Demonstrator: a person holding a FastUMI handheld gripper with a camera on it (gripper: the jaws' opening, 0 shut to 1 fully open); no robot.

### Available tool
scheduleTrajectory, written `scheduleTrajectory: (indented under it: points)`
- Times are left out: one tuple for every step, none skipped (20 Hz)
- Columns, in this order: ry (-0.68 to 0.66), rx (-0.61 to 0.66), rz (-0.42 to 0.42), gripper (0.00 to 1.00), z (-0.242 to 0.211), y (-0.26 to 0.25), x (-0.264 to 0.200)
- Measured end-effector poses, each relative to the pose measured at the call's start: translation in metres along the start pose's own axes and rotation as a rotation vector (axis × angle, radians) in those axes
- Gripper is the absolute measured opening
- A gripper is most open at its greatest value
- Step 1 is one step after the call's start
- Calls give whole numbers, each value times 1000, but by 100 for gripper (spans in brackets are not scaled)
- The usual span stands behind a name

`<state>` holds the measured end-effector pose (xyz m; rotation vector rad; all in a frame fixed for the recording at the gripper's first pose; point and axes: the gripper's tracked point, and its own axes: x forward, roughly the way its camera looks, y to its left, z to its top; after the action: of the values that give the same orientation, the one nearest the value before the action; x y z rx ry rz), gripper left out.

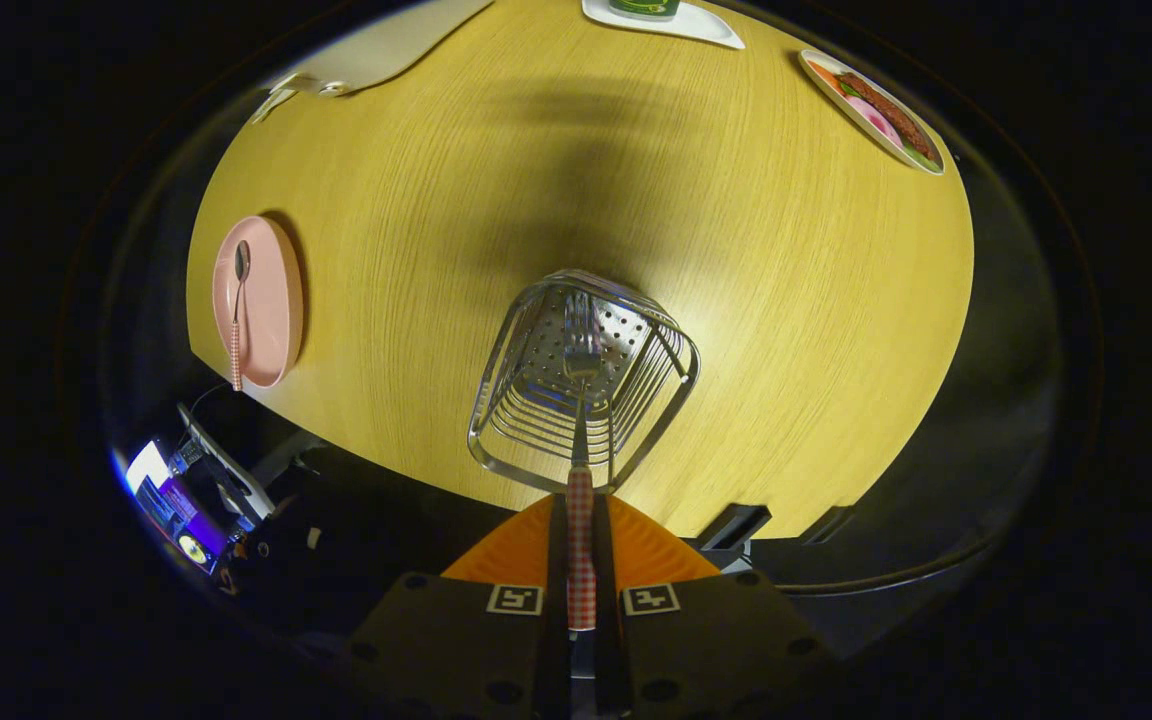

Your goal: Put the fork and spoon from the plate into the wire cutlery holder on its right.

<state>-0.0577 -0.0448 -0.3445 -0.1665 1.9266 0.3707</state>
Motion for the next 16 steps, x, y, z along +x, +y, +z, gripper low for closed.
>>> scheduleTrajectory:
  points:
    - [-9, -1, 3, 16, 3, 1, -2]
    - [-21, -1, 2, 16, 5, -1, -2]
    - [-39, -2, 1, 18, 7, -2, -4]
    - [-63, -1, 10, 22, 8, -1, -6]
    - [-94, 0, 16, 30, 10, -2, -10]
    - [-129, 6, 23, 34, 10, -3, -14]
    - [-173, 13, 36, 35, 12, -3, -21]
    - [-220, 22, 48, 35, 14, -1, -27]
    - [-273, 23, 60, 35, 16, 0, -35]
    - [-330, 23, 70, 34, 18, 3, -45]
    - [-386, 18, 81, 34, 19, 9, -55]
    - [-441, 15, 92, 34, 19, 16, -65]
    - [-488, 14, 107, 34, 19, 26, -75]
    - [-531, 13, 119, 34, 18, 37, -83]
    - [-570, 5, 132, 35, 18, 49, -91]
    - [-604, -8, 150, 35, 16, 64, -97]
